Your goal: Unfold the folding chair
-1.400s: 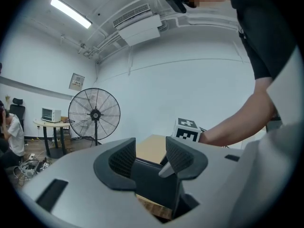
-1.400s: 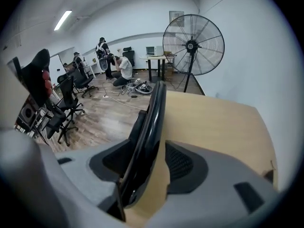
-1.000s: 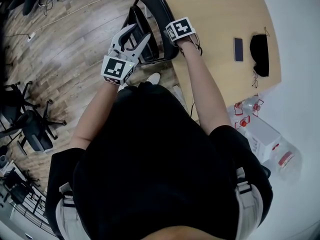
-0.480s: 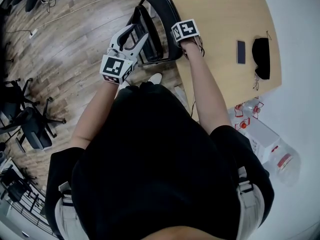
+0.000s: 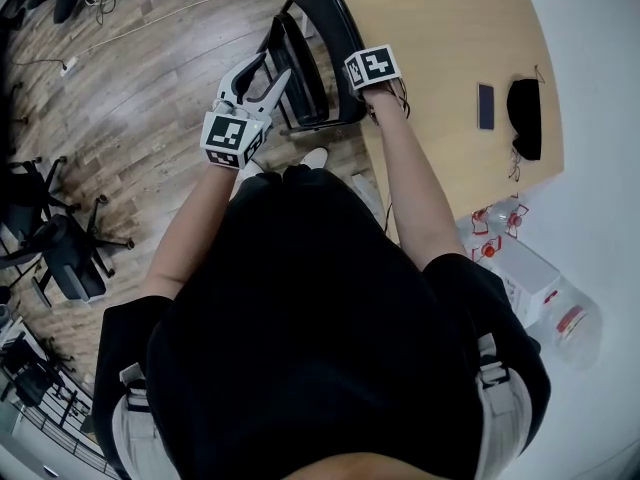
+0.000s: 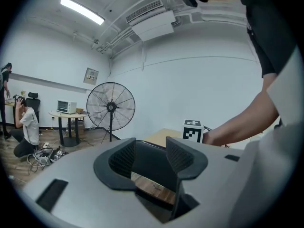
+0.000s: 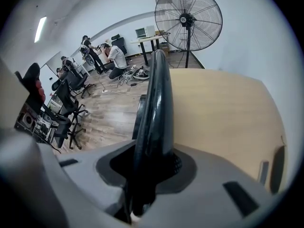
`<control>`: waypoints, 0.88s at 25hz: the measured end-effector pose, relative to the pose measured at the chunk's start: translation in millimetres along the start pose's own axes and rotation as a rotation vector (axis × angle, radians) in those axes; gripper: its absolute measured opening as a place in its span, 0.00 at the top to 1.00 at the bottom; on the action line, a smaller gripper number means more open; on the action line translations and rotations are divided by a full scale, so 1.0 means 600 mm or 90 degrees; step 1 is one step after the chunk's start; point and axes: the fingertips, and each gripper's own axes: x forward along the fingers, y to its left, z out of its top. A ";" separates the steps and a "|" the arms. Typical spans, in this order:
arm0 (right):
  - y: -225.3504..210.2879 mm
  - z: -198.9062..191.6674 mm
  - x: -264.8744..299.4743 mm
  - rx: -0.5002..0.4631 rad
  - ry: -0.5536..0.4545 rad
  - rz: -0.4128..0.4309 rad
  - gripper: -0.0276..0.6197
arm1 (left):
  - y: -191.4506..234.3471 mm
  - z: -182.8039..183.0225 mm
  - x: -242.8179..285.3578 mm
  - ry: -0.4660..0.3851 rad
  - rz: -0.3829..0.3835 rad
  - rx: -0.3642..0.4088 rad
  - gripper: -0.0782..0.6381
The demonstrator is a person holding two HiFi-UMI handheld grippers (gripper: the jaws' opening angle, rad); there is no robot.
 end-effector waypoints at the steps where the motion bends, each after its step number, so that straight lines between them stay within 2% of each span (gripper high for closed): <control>1: 0.008 0.002 0.000 -0.003 -0.001 0.000 0.80 | 0.006 -0.002 -0.004 0.002 0.003 -0.002 0.62; 13: 0.099 0.014 -0.002 -0.026 -0.017 -0.014 0.80 | 0.060 -0.036 -0.045 0.022 0.013 -0.032 0.62; 22: 0.163 0.026 -0.004 -0.040 -0.038 -0.030 0.80 | 0.108 -0.082 -0.074 0.050 0.018 -0.087 0.62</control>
